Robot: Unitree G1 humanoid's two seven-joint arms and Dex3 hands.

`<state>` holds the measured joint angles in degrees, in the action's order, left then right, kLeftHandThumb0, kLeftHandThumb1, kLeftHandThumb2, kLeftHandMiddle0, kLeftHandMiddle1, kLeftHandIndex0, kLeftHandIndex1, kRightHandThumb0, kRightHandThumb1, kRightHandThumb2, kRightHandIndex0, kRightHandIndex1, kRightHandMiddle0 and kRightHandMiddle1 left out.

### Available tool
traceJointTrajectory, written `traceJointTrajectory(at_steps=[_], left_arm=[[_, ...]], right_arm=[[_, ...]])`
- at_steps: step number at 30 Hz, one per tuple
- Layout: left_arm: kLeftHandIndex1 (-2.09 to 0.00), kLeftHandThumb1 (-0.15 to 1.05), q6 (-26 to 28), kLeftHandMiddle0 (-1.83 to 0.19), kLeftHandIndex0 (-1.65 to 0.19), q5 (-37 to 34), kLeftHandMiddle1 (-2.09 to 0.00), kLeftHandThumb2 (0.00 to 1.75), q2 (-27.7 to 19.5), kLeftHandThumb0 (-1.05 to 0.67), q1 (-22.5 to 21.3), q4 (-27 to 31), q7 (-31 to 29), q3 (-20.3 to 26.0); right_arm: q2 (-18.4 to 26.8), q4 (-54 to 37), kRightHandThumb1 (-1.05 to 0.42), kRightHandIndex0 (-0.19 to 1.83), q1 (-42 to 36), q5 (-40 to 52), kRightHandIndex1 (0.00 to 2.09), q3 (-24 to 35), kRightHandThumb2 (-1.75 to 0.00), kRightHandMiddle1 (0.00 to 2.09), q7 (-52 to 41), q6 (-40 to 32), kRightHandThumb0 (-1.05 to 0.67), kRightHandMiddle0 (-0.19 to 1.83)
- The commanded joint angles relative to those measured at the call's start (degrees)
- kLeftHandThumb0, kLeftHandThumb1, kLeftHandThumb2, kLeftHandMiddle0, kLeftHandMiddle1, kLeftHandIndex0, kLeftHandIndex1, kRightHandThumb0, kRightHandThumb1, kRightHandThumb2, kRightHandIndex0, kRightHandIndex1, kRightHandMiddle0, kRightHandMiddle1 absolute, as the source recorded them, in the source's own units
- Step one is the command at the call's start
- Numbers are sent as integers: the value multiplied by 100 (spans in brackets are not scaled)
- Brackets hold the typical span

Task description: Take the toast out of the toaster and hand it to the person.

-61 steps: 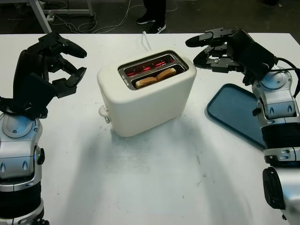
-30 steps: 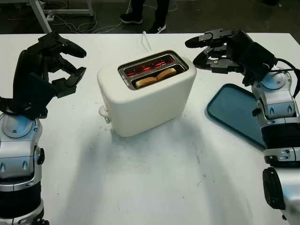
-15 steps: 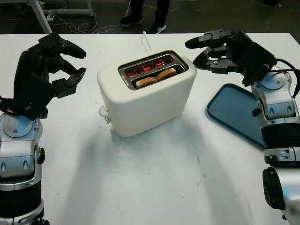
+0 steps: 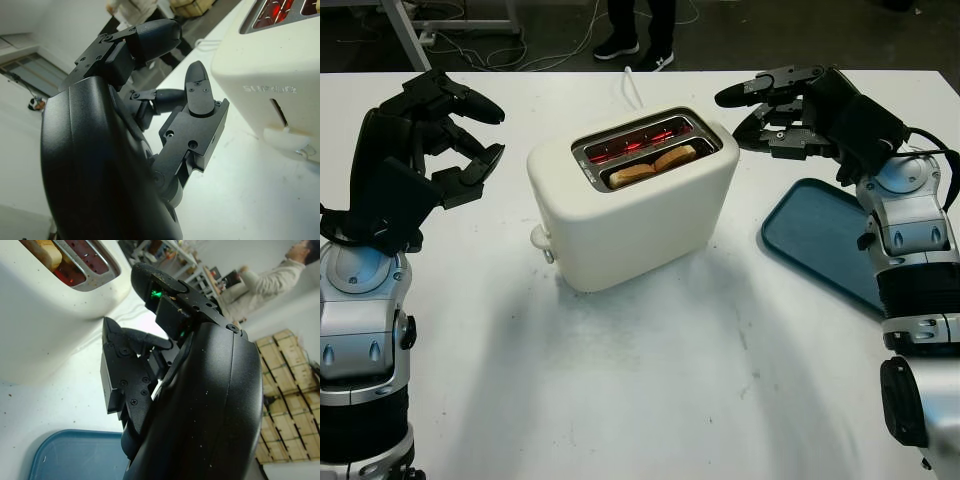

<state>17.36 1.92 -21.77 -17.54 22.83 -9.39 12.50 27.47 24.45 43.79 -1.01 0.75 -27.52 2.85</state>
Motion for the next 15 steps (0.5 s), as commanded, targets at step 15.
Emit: traceJointTrajectory(at_steps=[15], left_arm=[[-125, 65, 8, -56, -51, 25, -157, 57, -20, -3, 50, 66, 36, 35]], right_arm=[[13, -38, -92, 65, 4, -47, 103, 4, -2, 6, 17, 22, 9, 94]])
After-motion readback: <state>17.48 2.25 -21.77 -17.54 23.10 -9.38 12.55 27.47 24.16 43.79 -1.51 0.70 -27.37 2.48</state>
